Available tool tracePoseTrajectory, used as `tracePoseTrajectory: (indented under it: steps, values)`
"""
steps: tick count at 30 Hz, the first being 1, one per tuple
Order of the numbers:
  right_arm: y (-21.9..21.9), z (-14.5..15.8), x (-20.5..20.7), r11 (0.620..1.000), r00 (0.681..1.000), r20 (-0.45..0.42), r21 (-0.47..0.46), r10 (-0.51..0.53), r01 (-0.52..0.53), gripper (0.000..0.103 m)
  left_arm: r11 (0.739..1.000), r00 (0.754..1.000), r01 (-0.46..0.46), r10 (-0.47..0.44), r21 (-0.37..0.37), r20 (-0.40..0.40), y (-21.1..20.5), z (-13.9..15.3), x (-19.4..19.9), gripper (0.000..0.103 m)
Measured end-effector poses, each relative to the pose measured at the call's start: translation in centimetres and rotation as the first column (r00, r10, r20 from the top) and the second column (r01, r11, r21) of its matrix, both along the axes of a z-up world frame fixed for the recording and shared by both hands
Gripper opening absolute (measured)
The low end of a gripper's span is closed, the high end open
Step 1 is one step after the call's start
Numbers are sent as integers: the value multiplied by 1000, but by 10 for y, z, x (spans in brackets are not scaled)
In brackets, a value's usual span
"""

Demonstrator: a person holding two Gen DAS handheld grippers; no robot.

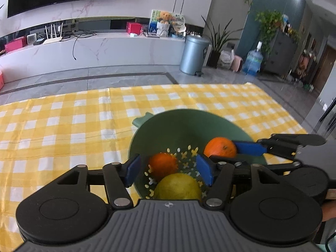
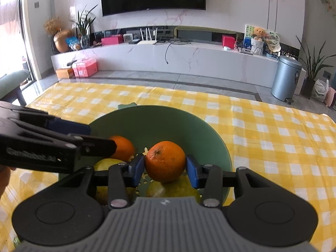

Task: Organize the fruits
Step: 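Lower the oranges into the bowl and open the left tool while the right tool opens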

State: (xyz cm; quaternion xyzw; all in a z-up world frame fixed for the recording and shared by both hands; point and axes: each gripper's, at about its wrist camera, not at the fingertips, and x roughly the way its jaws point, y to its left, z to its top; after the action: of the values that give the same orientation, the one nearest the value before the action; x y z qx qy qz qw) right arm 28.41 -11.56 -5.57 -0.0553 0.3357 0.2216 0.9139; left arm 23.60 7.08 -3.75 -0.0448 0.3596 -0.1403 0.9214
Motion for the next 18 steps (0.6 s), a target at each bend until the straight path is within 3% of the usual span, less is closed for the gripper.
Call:
tracePoseTrajectory:
  steps: [5,18]
  values:
    - [6,6,8,1000,999,-48,-27,1,-2,40,999,999,-31,32,-20,27,9,9,-7,72]
    - [28,13,55,995,972,-222,-78,-78,62,40,984,982,-173,170,-29,-85,47,3,-8,72]
